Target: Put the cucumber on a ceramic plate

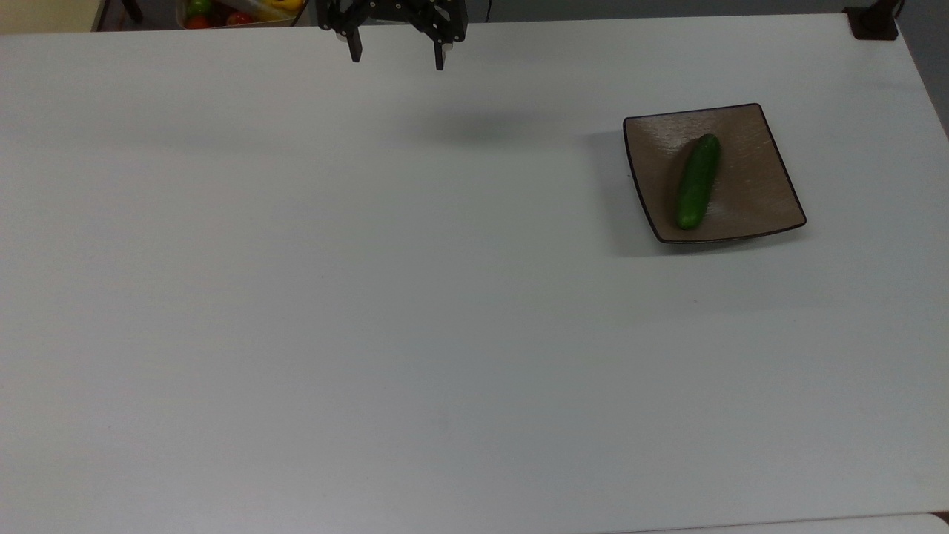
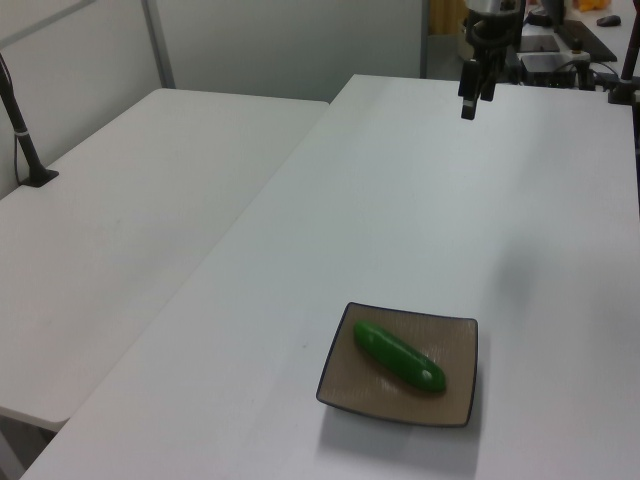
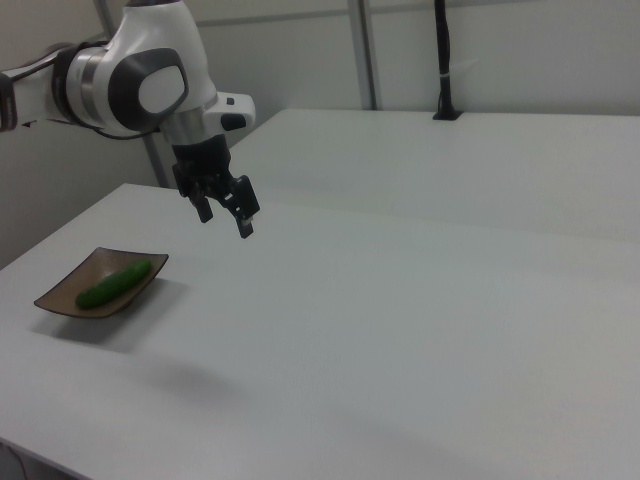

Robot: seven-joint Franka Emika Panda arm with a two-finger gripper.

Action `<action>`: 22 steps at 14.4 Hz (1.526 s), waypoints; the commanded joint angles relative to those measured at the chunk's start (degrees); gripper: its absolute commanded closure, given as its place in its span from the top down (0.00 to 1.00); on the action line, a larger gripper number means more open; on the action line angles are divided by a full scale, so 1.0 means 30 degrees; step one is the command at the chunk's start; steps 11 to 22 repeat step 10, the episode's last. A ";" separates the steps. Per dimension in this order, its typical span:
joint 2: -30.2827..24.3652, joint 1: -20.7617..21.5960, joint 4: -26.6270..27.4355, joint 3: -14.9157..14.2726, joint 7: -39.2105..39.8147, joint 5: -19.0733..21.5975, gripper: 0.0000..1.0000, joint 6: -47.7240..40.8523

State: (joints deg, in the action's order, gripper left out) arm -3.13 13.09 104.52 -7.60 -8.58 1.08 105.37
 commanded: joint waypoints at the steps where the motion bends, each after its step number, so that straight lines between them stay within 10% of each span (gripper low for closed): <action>1: -0.0334 -0.1605 0.0406 0.1914 0.0401 0.0431 1.00 -0.0348; 22: -0.0188 -0.2106 0.0464 0.2475 0.1043 0.0344 1.00 -0.0700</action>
